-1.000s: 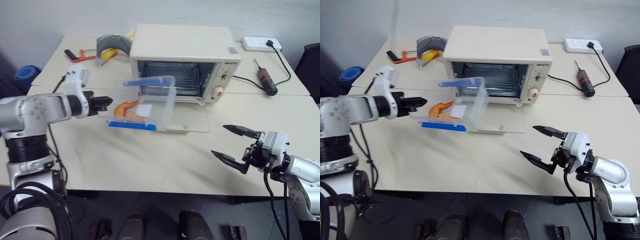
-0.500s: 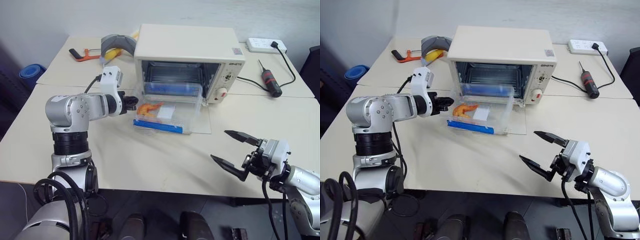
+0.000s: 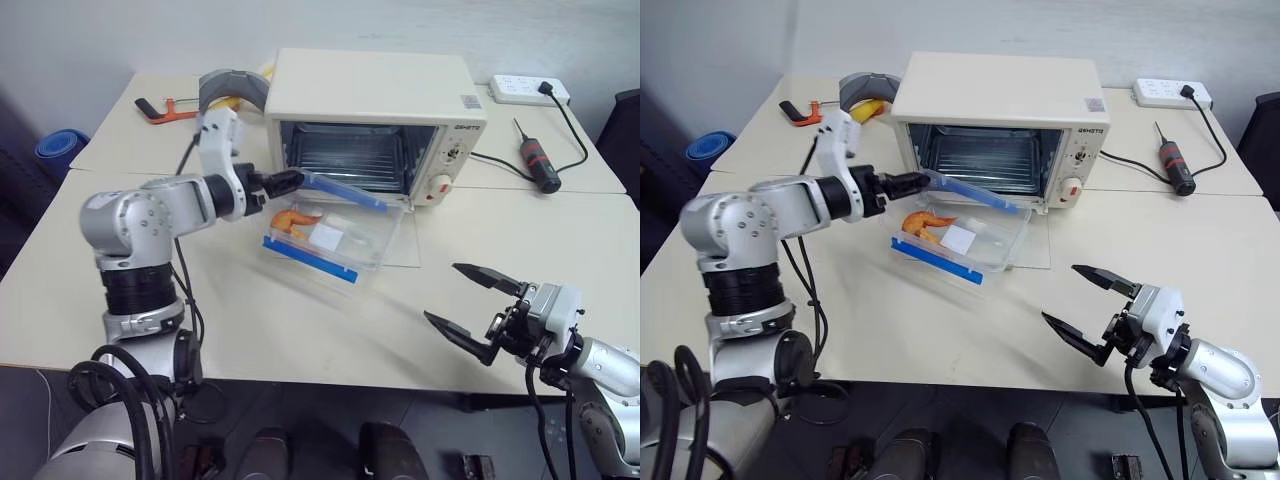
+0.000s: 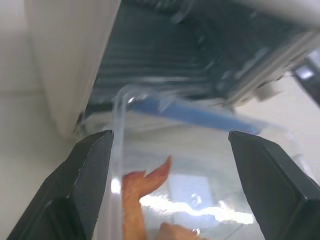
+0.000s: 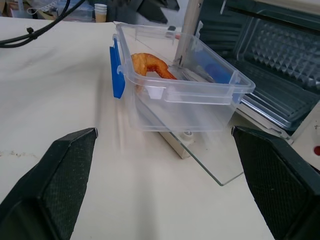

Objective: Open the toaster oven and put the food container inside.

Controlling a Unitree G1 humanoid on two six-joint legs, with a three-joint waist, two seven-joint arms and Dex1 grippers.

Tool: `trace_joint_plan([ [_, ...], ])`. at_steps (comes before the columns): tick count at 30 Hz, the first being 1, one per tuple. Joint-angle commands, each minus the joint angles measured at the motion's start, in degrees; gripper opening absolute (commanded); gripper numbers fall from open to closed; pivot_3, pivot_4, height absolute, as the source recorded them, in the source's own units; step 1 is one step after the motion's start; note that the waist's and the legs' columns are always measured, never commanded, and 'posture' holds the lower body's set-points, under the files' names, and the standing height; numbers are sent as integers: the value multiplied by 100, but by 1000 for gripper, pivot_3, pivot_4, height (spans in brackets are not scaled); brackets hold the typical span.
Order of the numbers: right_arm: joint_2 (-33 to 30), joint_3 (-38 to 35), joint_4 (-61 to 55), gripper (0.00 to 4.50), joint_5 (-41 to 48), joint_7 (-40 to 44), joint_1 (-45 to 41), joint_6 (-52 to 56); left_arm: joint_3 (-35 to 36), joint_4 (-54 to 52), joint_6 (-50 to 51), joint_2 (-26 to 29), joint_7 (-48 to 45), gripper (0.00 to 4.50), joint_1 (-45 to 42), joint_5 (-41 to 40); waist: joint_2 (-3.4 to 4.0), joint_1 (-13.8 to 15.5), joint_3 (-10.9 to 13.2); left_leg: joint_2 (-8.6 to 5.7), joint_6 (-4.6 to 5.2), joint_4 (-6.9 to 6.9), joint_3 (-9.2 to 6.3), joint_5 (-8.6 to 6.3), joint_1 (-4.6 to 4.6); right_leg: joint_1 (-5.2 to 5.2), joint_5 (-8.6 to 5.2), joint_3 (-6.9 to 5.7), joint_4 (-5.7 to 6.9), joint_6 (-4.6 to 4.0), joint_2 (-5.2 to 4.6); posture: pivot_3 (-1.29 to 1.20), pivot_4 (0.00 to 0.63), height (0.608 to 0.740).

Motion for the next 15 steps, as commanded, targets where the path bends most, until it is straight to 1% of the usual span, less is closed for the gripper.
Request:
trace_joint_plan([
  [1, -367, -172, -485, 4500, 740, 106, 47, 793, -140, 77, -1363, 894, -1623, 3907, 516, 17, 15, -66, -3, 0, 0, -8, 3, 0, 4, 0, 0, 1, -2, 0, 0, 0, 150, 740],
  [2, -552, -78, -610, 4311, 785, 226, 116, 1029, -293, 226, -2026, 1235, -2222, 3730, 821, 200, 15, -72, -3, 1, 0, -12, 3, 0, 6, 0, -1, 0, -5, -1, 0, 0, 150, 740],
  [4, -769, 165, -796, 3904, 654, 260, 161, 1325, -517, 568, -3081, 1726, -3145, 3346, 1301, 494, 20, -78, -4, 2, 0, -15, 5, 0, 6, 0, -1, -1, -9, -1, 2, 0, 150, 740],
  [7, -767, 735, -862, 2848, 167, 126, -112, 1425, -842, 916, -4652, 2138, -4407, 2394, 1873, 838, 17, -50, -3, 4, 0, -12, 6, 0, 3, 2, -1, -2, -15, -2, 4, 0, 150, 740],
  [9, -671, 1107, -762, 2248, -181, 42, -351, 1405, -1055, 990, -5330, 2253, -4983, 1839, 2160, 998, 14, -2, -2, 2, 3, -2, 5, -1, -3, 3, -1, -2, -16, -1, 3, 0, 150, 740],
  [10, -618, 1312, -671, 1829, -396, 5, -479, 1367, -1144, 1007, -5541, 2270, -5166, 1465, 2280, 1045, 15, 31, -2, 1, 5, 1, 5, -3, -5, 3, 0, -2, -17, -1, 2, 0, 150, 740],
  [12, -472, 1761, -422, 1285, -815, -66, -795, 1352, -1310, 1010, -5945, 2161, -5334, 987, 2487, 1149, 15, 74, -2, 0, 8, 3, 6, -4, -6, 2, 0, -1, -16, -1, 1, 0, 150, 740],
  [14, -286, 2031, -233, 529, -1059, -185, -1089, 1371, -1476, 1064, -6316, 2041, -5358, 352, 2578, 1324, 14, 80, -2, 0, 10, 11, 4, -5, -9, 2, 0, -3, -12, -1, 1, 0, 150, 740],
  [15, -192, 2111, -165, 245, -1144, -248, -1210, 1376, -1542, 1107, -6486, 1994, -5362, 70, 2600, 1420, 14, 76, -2, 0, 11, 12, 4, -6, -10, 2, 0, -3, -13, -1, 0, 0, 150, 740],
])
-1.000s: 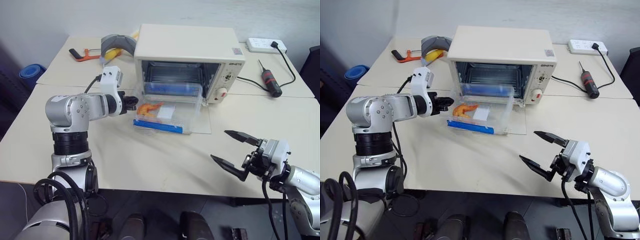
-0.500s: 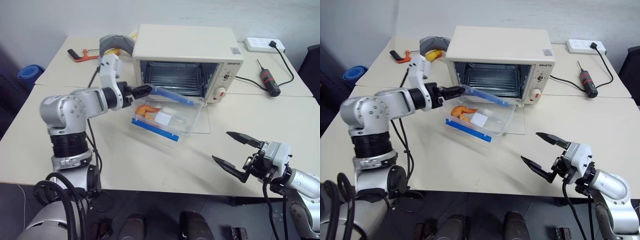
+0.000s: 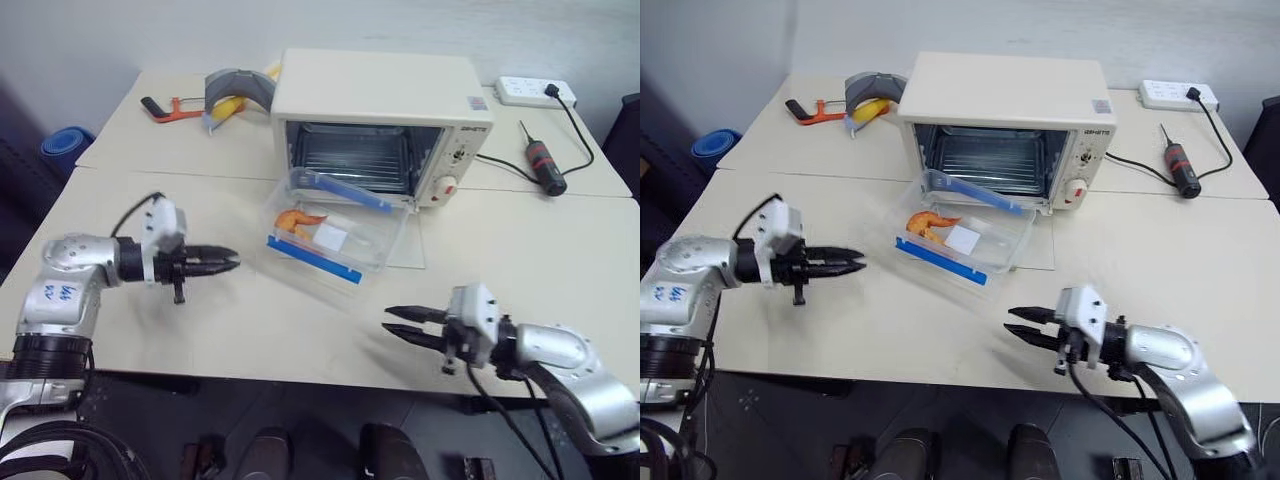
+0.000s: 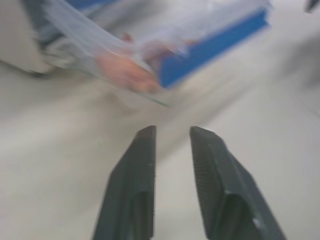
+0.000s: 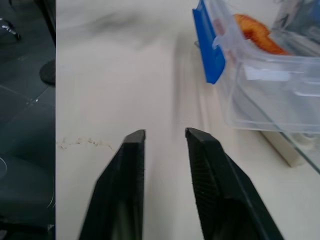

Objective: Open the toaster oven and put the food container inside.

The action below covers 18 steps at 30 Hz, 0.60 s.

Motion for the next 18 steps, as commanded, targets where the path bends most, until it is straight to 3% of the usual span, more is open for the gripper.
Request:
trace_joint_plan([
  [1, 365, 351, 251, 22, -429, -300, -482, -56, -253, 9, -723, -232, 8, 0, 6, 333, 0, -13, 0, 0, 1, 6, 0, 0, -1, 0, 0, -1, 3, 0, 0, 0, 150, 740],
  [7, 1049, 507, 1137, 22, -923, -915, -1700, 173, -418, 223, -695, -1114, 876, 0, -386, 590, 0, -35, 0, 1, 1, 20, -3, 0, -3, -3, 1, -3, 16, 1, 0, 0, 150, 740],
  [18, 1322, 164, 3768, 22, -1551, -1292, -3766, -688, -467, 1517, -773, -2320, 2386, 0, -1419, 1114, 0, -179, 0, 0, 1, 26, -12, -1, -10, -5, 1, -14, 19, 2, 0, 0, 150, 740],
])
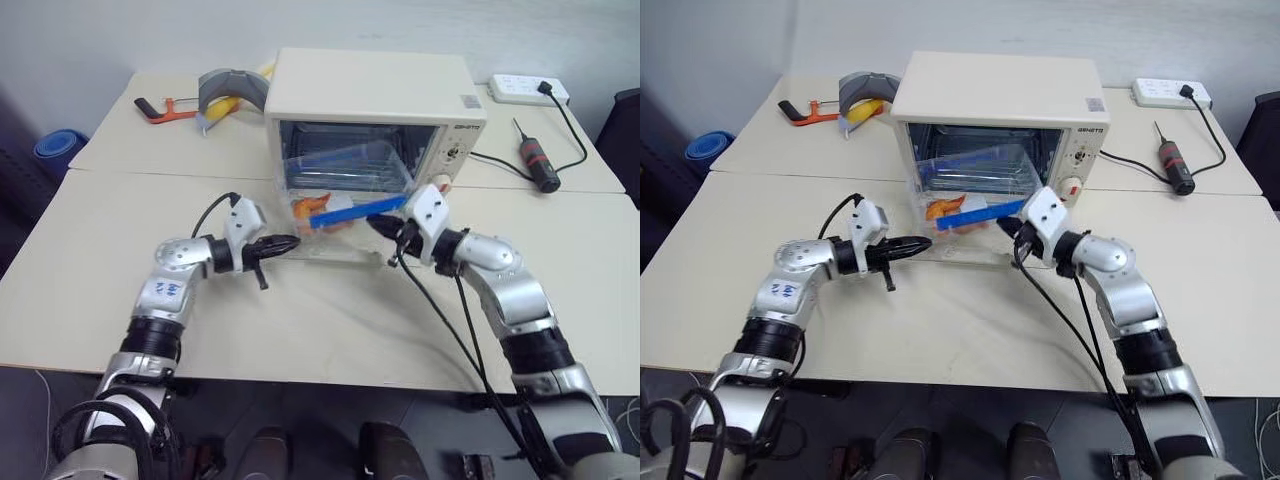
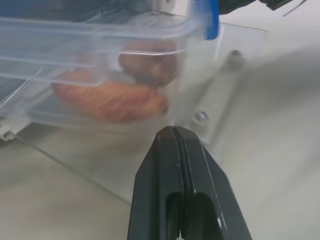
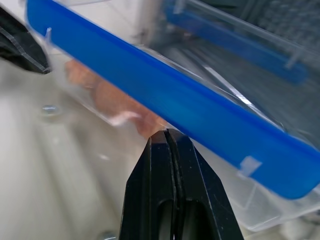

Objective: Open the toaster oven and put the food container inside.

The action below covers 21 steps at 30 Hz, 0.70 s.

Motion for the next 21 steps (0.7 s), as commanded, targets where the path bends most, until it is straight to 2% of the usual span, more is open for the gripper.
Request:
trace_joint_plan([
  [1, 94, -170, 689, 22, -134, -19, -400, -583, 84, 392, -220, -255, 461, 0, -408, 125, 0, -41, 0, 0, 0, 0, 0, 0, 0, -1, 0, -2, 0, 0, 0, 0, 150, 740],
  [5, 270, -227, 1828, 22, -278, -74, -1046, -1120, 304, 1287, -422, -795, 1308, 0, -1116, 195, 0, -60, 0, -1, 0, 5, -3, 1, -7, -3, 1, -4, 0, 2, -1, 0, 150, 740],
  [11, 530, -181, 2434, 22, -346, 12, -1396, -1448, 495, 1870, -585, -1009, 1741, 0, -1512, 272, 1, -37, 0, -9, 0, 31, -44, 0, -50, -14, 1, -40, 0, 3, -9, 0, 150, 740],
  [17, 699, -206, 2816, 22, -422, 34, -1654, -1538, 666, 1658, -320, -925, 1817, 0, -1363, 128, 1, -66, 0, -11, -1, 38, -63, 1, -79, -31, 2, -56, 4, 3, -11, 0, 150, 740],
  [21, 838, -229, 3040, 22, -418, 15, -1873, -1524, 495, 792, 204, -583, 1148, 0, -939, 38, 2, -191, 0, -10, -3, 33, -70, 3, -79, -33, 2, -59, 7, 3, -11, 0, 150, 740],
])
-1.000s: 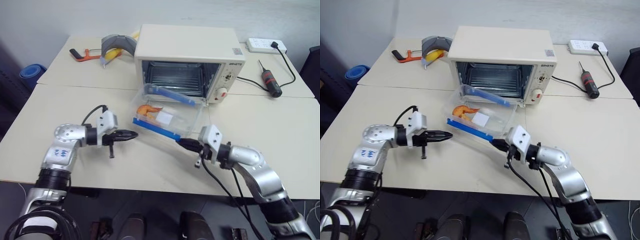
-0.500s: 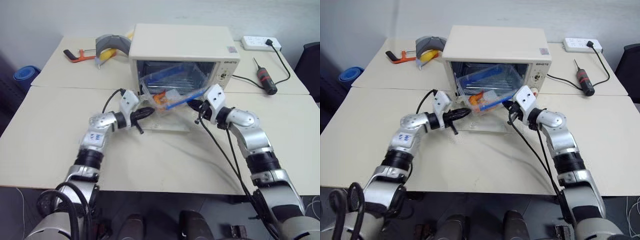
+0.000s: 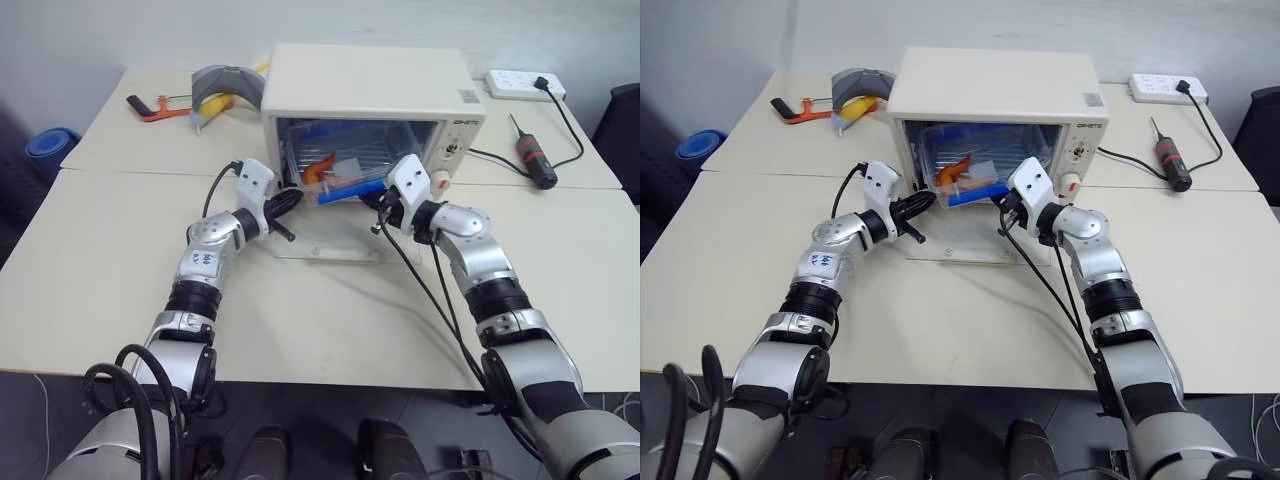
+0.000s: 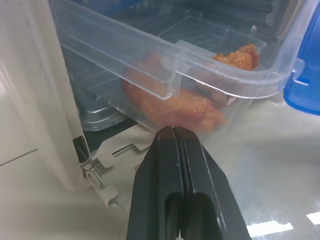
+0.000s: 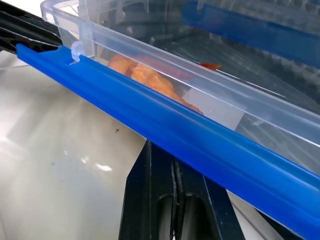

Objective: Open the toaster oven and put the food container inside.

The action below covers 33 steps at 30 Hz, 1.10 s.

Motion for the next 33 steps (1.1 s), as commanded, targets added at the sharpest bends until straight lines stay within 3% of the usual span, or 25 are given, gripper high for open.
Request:
trace_joint_plan([
  [1, 52, -163, 30, 22, 20, -20, -253, -113, -169, -1032, 434, 342, -743, 0, 299, -195, 1, -51, 0, 0, -1, -3, 0, 0, 0, -3, 0, 0, 2, 0, 0, 0, 150, 740],
  [5, 100, -159, 88, 22, 7, -12, -329, -111, -335, -1783, 977, 666, -1457, 0, 555, -428, 2, -112, 0, 2, -4, -6, -1, 2, 0, -10, 0, 0, 12, 0, 0, 0, 150, 740],
  [7, 138, -151, 109, 22, -1, -11, -342, -111, -386, -1808, 986, 538, -1441, 0, 521, -433, 3, -112, 0, 1, -5, -5, -2, 2, 0, -8, 0, 0, 12, 0, 0, 0, 150, 740],
  [14, 196, -96, -231, 22, 31, 152, -188, 118, -346, -763, 529, -75, -448, 0, -67, -43, 3, -133, 0, 1, -4, -1, -2, 2, 0, -7, 0, 0, 12, 0, 0, 0, 150, 740],
  [18, 62, -87, -889, 22, 81, 318, 161, 468, -183, -82, 138, -189, 366, 0, -449, 153, 3, -139, 0, 1, -4, -5, 0, 2, 1, -10, 0, -1, 14, 0, 0, 0, 150, 740],
  [23, -335, -148, -2253, 22, 294, 626, 897, 1213, -30, 12, -127, -235, 565, 0, -518, 77, 3, -124, 0, 1, -4, -4, 9, 2, -3, -23, 0, -1, 17, 0, -1, 0, 150, 740],
  [28, -1150, -551, -3795, 22, 847, 1010, 1835, 2164, 85, -793, 120, 126, -51, 0, 5, -261, 3, -19, 0, 0, -4, -1, 16, 2, -7, -26, 0, 0, 18, 0, -3, 0, 150, 740],
  [33, -1817, -1186, -3855, 22, 1197, 1209, 2254, 2276, -54, -2738, 1330, 1220, -1654, 0, 1189, -979, 4, -37, -1, 4, -4, -12, 38, 2, -7, -42, 0, 6, 22, 0, -3, 0, 150, 740],
])
